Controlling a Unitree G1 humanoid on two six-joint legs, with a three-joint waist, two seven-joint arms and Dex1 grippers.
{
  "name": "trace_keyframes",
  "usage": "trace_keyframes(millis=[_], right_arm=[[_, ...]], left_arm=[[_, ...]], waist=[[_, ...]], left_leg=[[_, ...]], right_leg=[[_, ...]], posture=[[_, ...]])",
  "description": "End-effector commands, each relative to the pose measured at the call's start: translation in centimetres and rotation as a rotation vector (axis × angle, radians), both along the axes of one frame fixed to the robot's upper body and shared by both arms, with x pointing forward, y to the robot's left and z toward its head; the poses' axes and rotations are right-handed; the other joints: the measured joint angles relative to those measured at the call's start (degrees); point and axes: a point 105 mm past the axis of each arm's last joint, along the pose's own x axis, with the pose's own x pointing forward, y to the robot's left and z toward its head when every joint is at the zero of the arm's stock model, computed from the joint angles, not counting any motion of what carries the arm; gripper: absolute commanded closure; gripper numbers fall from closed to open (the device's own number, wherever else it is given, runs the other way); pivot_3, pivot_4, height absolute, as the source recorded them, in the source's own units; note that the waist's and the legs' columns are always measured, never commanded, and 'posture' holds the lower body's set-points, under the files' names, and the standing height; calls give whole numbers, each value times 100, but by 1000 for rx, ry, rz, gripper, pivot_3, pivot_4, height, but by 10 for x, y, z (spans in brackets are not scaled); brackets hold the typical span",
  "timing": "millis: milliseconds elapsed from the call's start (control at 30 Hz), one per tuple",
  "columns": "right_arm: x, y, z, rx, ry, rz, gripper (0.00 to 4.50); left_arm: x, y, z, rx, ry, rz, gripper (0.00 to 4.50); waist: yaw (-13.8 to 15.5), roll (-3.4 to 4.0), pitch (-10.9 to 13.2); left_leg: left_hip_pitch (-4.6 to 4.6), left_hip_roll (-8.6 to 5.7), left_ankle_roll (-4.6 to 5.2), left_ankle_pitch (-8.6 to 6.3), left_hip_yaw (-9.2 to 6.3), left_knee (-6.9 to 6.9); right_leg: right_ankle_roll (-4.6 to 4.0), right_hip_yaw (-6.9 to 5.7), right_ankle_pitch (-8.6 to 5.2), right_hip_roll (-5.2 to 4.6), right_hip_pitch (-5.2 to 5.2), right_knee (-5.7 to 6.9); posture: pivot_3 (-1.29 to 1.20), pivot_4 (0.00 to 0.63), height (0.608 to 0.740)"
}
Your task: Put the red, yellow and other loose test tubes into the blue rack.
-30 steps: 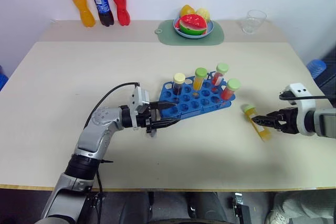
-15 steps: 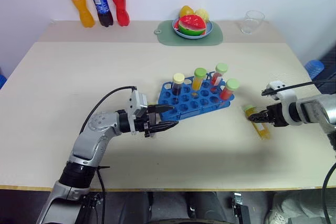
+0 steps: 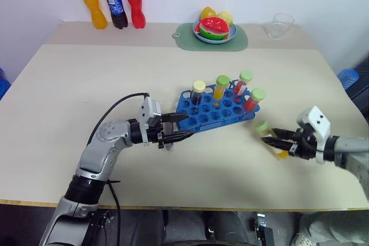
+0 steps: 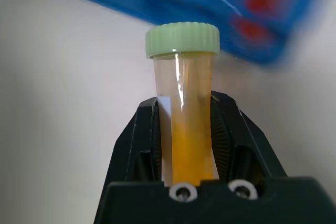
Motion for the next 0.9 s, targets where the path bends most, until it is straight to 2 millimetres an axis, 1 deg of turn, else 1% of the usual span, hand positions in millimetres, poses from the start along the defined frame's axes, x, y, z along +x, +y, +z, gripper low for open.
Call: trace_keyframes(millis=[33, 100, 233, 367, 467, 667, 767, 900], right_arm=[[1, 23, 29, 49, -208, 36, 3688], [14, 31, 29, 77, -276, -18, 3688], [42, 50, 44, 209, -484, -136, 3688], [57, 65, 48, 282, -576, -199, 3688], [63, 72, 44, 324, -592, -239, 3688], [66, 78, 26, 350, -571, -263, 3688], [70, 79, 16, 361, -556, -278, 3688], [76, 79, 11, 383, -556, -296, 3688]], left_arm=[[3, 5, 9, 0, -49, -9, 1764], [3, 8, 9, 3, -49, -12, 1764], [3, 15, 8, 23, -57, -5, 1764], [4, 20, 8, 39, -63, 4, 1764], [3, 22, 10, 41, -68, 13, 1764], [1, 29, 10, 52, -71, 36, 1764], [0, 29, 11, 50, -71, 46, 1764], [0, 31, 12, 50, -72, 54, 1764]], waist=[[5, -2, 0], [7, -3, -1], [11, 1, 2], [50, 6, 5], [47, 6, 5], [27, 11, 8], [17, 11, 8], [1, 11, 8]], left_leg=[[0, 0, -1, 0, -1, 2], [0, -1, -1, 1, -2, 3], [-2, -2, -1, 1, -1, 0], [-6, -2, -2, 1, 2, -2], [-8, -2, -2, 1, 4, -2], [-7, -1, -2, 1, 4, -2], [-7, -1, -2, 1, 4, -2], [-4, -1, -2, 1, 4, -2]], right_leg=[[-4, 0, -2, 0, 1, 1], [-5, 0, -2, 0, 2, 0], [-6, 1, -3, 0, -2, -1], [-6, 1, -2, -1, -5, -1], [-5, 1, -2, -1, -4, -2], [-5, 2, -2, -2, -5, 1], [-5, 2, -2, -2, -5, 4], [-5, 2, -2, -2, -4, 6]], posture=[[0, 150, 740], [0, 150, 740], [0, 150, 740], [0, 150, 740], [0, 150, 740], [0, 150, 740], [0, 150, 740], [0, 150, 740]])
